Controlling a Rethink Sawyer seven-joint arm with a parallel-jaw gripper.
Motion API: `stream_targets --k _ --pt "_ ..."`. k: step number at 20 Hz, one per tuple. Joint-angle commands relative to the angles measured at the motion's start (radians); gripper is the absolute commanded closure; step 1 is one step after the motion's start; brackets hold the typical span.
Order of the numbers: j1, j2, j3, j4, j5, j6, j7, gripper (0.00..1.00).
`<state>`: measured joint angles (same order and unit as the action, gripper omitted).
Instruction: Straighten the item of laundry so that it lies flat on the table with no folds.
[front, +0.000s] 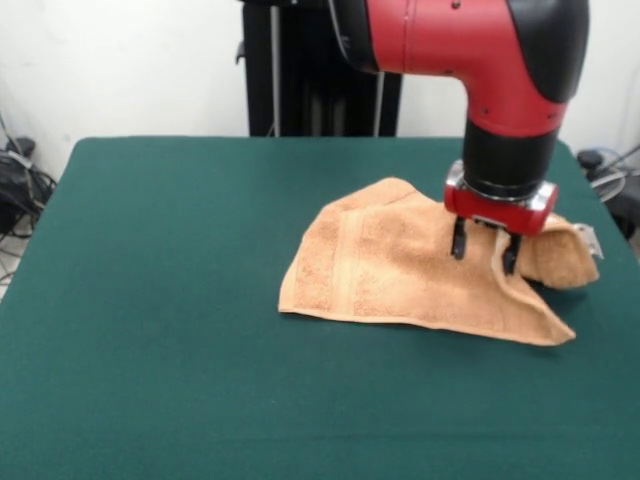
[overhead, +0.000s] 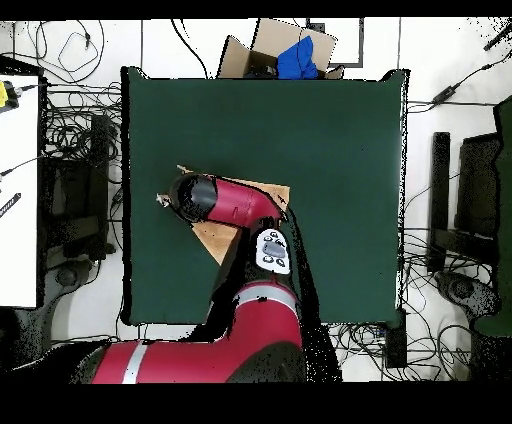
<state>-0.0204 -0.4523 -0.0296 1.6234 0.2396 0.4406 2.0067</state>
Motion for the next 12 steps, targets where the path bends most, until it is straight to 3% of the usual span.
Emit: stream_targets --k 1,12 --pt "-0.046 0.024 -0.058 0.052 -0.083 -0.085 0.095 0.00" --pt "-0.133 0.003 -0.082 0.054 -0.227 -0.077 0.025 0.00"
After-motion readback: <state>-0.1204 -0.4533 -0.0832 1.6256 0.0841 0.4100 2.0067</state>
